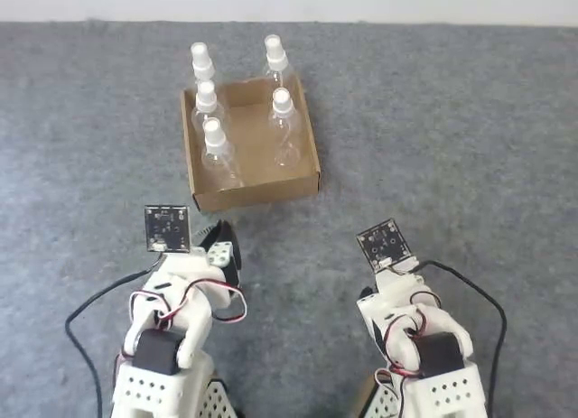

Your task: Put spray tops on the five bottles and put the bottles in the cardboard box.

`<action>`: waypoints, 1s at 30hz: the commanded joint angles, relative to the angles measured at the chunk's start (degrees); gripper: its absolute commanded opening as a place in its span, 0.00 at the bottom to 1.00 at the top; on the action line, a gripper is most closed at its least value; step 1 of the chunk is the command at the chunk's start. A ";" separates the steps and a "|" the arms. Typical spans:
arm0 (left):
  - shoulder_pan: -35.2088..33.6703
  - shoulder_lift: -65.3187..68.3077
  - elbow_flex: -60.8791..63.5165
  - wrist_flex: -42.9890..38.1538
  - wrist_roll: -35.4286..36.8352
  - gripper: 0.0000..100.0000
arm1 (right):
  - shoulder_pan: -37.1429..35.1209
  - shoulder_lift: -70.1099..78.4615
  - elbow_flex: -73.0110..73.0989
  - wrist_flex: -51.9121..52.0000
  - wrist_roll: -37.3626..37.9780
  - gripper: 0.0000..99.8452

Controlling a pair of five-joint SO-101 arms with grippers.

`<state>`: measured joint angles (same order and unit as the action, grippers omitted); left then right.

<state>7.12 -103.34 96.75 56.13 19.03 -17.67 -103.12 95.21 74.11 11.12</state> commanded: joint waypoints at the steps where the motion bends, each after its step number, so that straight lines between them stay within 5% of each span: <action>1: 0.18 -1.05 -0.22 2.90 -0.18 0.01 | 0.75 -0.66 1.23 0.66 0.26 0.01; 17: -0.09 -1.14 -0.22 16.70 -0.26 0.01 | 0.48 -0.84 1.23 0.66 0.62 0.01; 30: -0.18 -0.97 -0.22 16.18 -0.26 0.01 | 0.48 -0.84 1.23 0.66 0.62 0.01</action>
<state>7.21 -103.34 96.66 72.04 19.03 -17.67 -103.12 95.21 74.29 11.12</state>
